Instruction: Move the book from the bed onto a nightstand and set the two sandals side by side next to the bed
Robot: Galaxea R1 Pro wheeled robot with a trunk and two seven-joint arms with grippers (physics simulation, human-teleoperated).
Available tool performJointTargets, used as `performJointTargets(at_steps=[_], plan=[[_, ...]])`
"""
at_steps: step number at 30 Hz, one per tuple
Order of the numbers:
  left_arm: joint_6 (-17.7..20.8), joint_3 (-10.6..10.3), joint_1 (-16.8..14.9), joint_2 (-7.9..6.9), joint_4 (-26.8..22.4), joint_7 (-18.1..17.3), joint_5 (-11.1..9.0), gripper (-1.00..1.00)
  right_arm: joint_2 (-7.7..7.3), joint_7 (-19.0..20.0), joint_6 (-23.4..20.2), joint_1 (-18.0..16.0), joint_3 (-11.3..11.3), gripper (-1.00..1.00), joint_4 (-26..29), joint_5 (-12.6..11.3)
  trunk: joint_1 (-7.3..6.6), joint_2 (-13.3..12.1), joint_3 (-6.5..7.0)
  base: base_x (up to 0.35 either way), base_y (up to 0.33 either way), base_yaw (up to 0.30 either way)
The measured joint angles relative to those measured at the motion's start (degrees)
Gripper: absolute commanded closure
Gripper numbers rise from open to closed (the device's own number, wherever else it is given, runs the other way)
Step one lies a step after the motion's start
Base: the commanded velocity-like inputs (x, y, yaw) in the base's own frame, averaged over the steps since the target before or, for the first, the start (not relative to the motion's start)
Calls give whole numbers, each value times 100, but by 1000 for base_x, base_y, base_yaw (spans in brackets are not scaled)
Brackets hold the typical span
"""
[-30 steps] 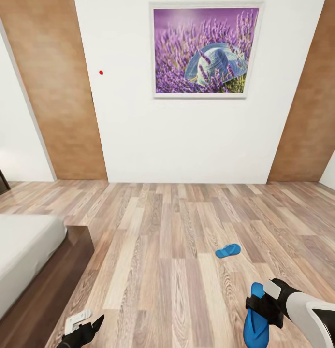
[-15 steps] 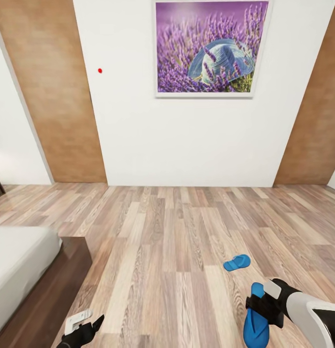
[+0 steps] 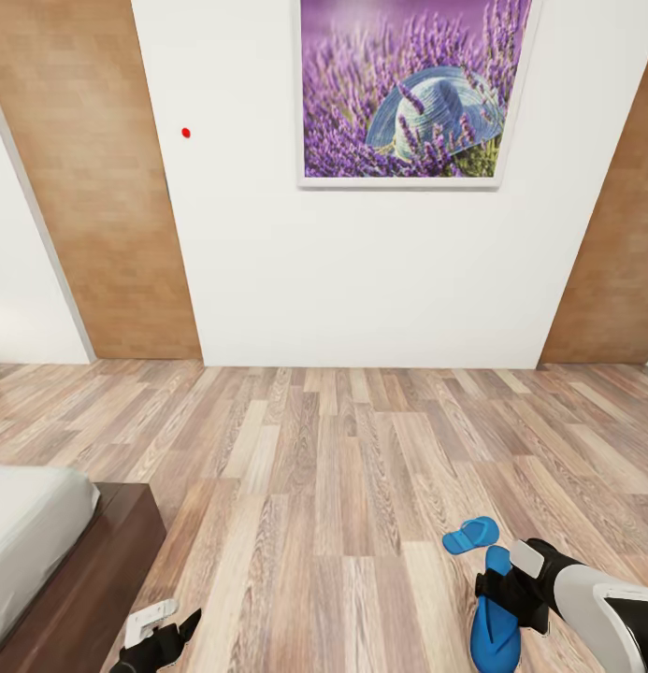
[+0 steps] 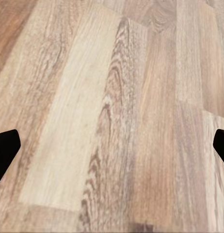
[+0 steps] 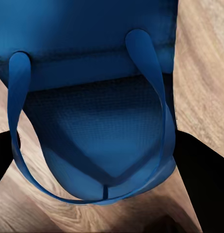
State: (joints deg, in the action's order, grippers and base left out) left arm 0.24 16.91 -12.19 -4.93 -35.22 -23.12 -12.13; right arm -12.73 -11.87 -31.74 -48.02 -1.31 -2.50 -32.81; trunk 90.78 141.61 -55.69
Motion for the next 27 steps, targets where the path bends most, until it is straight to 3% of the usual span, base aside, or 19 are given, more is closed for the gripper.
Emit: performJointTargets(at_steps=[27], plan=[[-1, 1, -1, 0, -1, 0, 6, -100, 1, 5, 1, 1, -1, 100, 1, -1, 0, 0, 0, 285, 74, 0]])
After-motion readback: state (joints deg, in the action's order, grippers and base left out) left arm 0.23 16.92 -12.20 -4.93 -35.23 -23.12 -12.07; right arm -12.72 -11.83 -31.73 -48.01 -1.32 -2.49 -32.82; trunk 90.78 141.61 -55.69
